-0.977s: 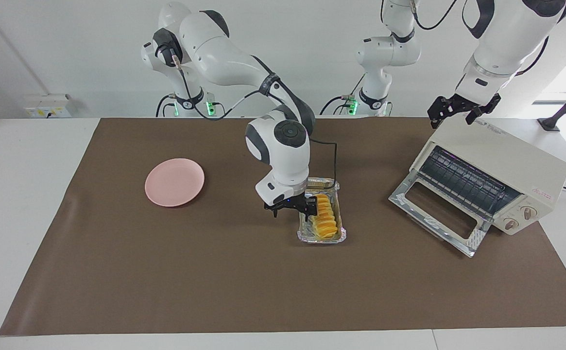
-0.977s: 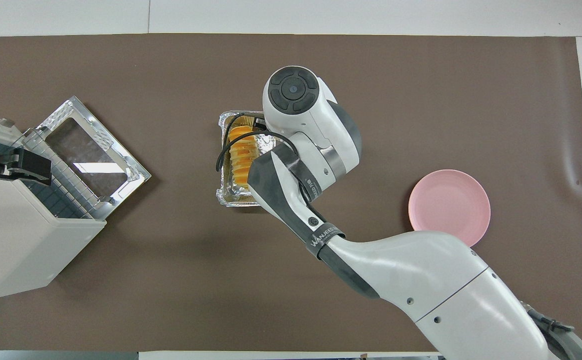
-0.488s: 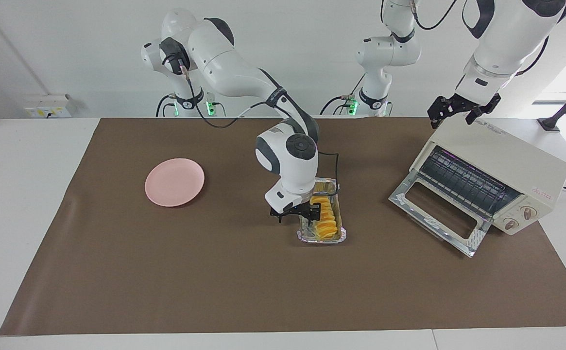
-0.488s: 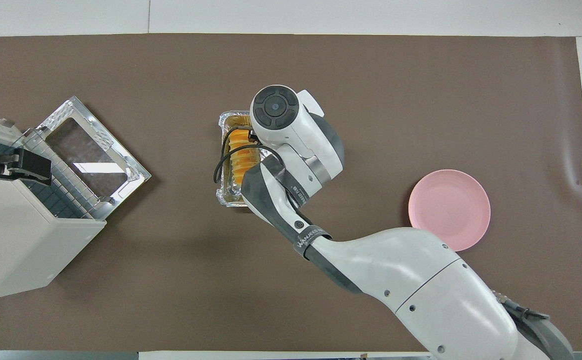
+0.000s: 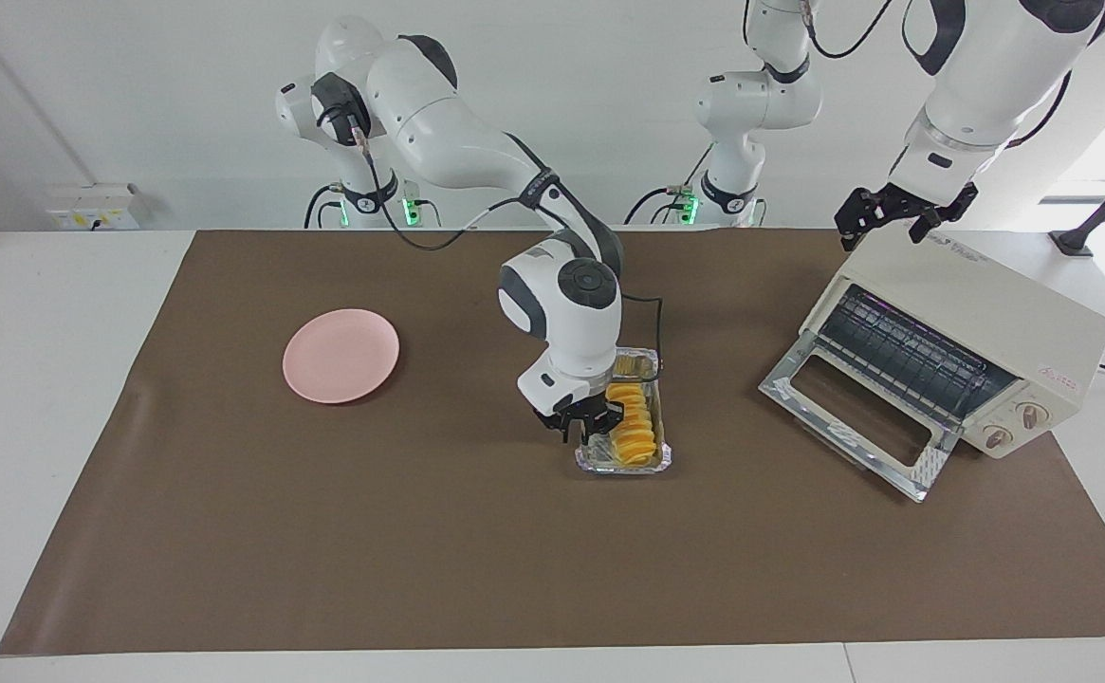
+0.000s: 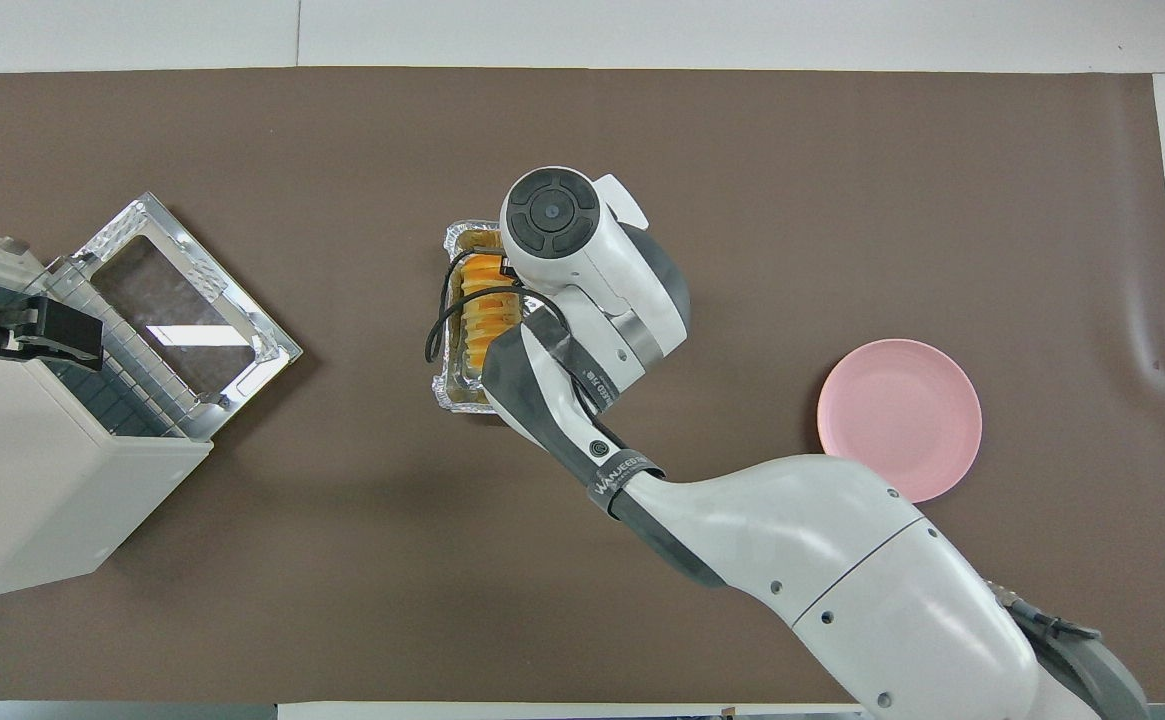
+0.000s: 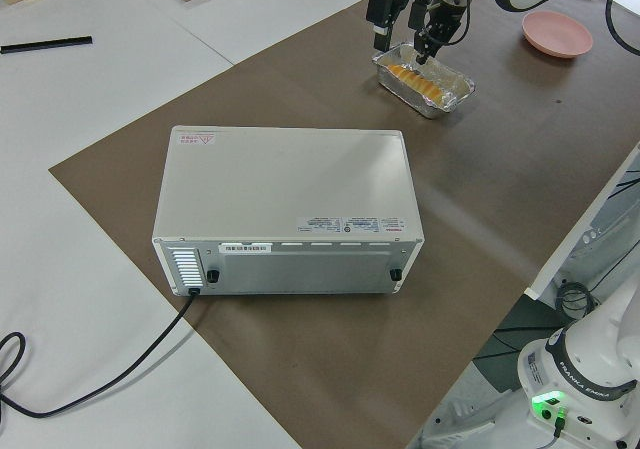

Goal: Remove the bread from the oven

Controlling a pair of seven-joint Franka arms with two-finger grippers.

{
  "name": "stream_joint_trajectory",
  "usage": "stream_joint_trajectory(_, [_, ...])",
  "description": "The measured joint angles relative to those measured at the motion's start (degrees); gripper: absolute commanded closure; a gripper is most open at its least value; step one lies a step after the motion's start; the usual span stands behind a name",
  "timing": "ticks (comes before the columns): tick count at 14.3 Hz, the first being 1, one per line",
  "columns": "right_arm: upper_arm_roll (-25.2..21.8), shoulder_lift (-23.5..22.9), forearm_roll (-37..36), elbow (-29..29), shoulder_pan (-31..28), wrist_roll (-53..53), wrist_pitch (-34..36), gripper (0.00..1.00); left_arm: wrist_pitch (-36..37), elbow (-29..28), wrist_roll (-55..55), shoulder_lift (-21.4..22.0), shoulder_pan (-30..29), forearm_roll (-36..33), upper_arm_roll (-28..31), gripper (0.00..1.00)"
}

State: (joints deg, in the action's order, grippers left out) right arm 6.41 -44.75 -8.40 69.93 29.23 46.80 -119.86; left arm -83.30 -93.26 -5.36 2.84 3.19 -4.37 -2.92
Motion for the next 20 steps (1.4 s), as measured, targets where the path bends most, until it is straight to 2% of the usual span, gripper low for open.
stream_joint_trajectory(6, [0.0,0.2,0.2,-1.2,-0.5,0.0,-0.3,1.0,0.0,0.0,0.0,0.0,0.0,0.0,0.0,0.0])
stream_joint_trajectory(9, [-0.1,2.1,2.3,-4.6,-3.5,-1.5,4.8,1.0,0.0,0.0,0.0,0.0,0.0,0.0,0.0,0.0])
stream_joint_trajectory(13, [-0.2,4.2,6.4,-10.8,-13.1,-12.0,12.2,1.0,0.0,0.0,0.0,0.0,0.0,0.0,0.0,0.0])
stream_joint_trajectory(18, [-0.3,3.3,7.0,-11.0,-26.0,-28.3,12.3,1.0,0.0,0.0,0.0,0.0,0.0,0.0,0.0,0.0])
stream_joint_trajectory(20, [-0.2,2.5,7.2,-11.0,-29.8,-31.6,12.0,1.0,0.0,0.0,0.0,0.0,0.0,0.0,0.0,0.0])
